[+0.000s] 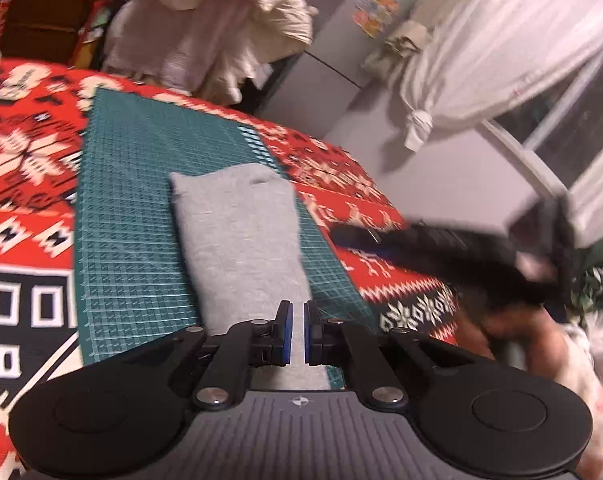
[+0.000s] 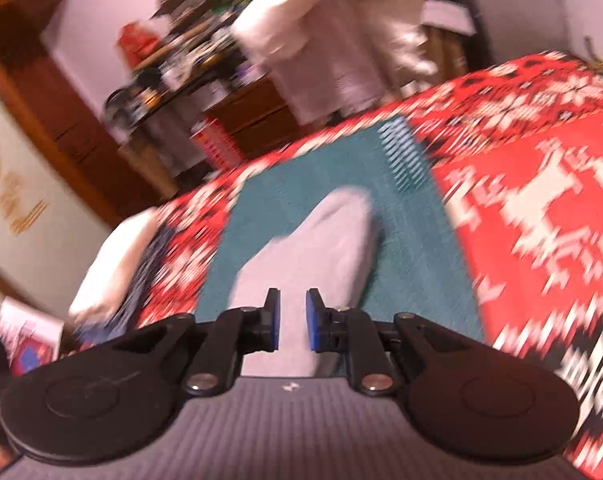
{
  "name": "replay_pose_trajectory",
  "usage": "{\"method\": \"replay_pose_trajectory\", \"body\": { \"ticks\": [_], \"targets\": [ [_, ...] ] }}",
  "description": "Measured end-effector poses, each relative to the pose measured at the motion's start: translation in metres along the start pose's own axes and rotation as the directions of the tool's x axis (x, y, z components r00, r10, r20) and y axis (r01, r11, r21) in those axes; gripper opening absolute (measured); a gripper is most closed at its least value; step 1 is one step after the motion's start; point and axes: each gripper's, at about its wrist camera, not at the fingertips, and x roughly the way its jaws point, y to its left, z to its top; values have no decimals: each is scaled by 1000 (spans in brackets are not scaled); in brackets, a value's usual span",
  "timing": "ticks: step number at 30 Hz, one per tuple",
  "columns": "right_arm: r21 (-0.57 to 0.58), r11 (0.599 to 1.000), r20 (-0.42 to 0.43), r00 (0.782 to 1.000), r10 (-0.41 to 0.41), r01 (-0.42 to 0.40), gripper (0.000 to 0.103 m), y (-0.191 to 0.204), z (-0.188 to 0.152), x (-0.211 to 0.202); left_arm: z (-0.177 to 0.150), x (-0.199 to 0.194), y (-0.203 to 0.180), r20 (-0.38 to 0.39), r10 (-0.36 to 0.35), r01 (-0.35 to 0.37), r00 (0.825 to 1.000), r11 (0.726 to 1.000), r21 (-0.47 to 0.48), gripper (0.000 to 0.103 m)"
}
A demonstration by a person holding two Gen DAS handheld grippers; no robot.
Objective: Fold clothes
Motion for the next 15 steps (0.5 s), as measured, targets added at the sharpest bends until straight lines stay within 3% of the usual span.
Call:
{"method": "replay_pose_trajectory", "body": {
  "ticks": [5, 9, 15],
  "targets": [
    [-25, 998, -103, 993, 50, -53, 13, 23, -38, 0, -13, 12, 9, -43, 27, -29, 999, 999, -28, 1],
    [-38, 999, -171, 985, 5, -12, 11, 25, -57, 9, -18, 11, 7, -53, 47, -48, 997, 999, -13, 1],
    [-39, 999, -200, 979, -27, 20, 5, 20, -68, 11, -28, 9, 0, -74, 96, -93, 993, 995, 44, 0]
  ]
}}
